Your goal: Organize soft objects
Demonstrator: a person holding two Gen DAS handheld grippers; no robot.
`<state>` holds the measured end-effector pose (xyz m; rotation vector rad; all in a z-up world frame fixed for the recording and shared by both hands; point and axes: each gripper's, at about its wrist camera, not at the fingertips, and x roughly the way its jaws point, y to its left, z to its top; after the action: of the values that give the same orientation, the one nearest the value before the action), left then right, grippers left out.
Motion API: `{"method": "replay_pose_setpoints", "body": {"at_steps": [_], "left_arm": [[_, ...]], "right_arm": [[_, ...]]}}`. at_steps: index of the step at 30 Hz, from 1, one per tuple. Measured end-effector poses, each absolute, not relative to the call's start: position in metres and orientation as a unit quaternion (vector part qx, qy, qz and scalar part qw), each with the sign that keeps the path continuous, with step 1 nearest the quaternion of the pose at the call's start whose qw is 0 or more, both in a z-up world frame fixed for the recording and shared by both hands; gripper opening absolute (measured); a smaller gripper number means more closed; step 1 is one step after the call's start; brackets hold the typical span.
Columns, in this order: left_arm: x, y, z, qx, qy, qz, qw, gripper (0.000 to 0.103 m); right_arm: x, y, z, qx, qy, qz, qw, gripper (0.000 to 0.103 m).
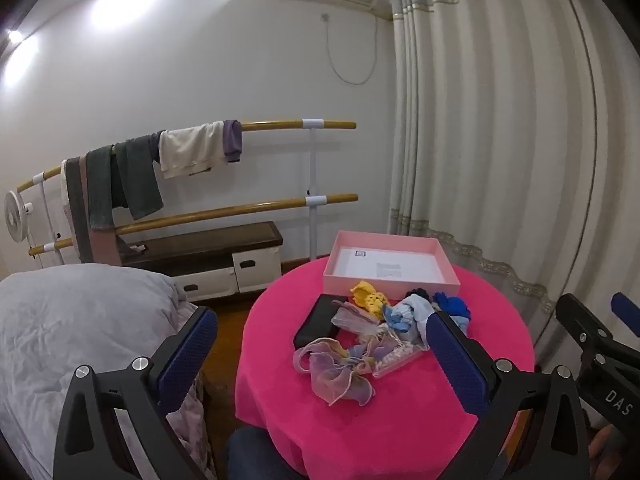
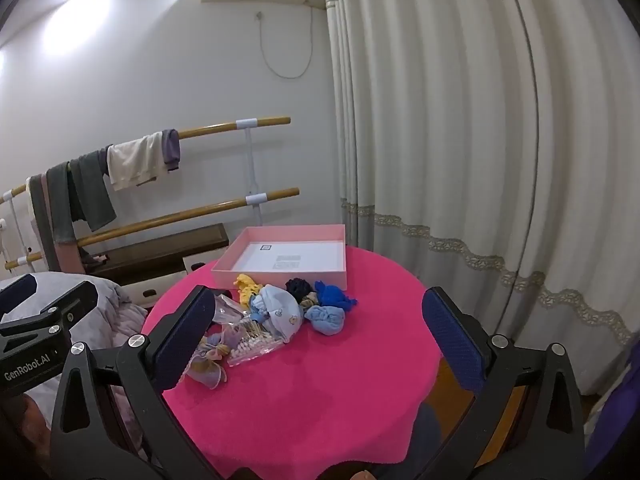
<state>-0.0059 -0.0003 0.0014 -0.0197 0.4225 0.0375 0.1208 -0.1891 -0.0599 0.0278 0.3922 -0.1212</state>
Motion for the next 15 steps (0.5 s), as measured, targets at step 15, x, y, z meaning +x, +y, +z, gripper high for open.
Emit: {"method": "replay_pose_setpoints", "body": {"at_steps": [15], "left_arm": [[-0.0048,-0.0054,0.0016,-0.010,0.204,0.025,0.979,0.103]], "right_arm": [[0.1222,-0.1838,-0.0577,0.010,0.192,-0.062,0.979,0.103]]}}
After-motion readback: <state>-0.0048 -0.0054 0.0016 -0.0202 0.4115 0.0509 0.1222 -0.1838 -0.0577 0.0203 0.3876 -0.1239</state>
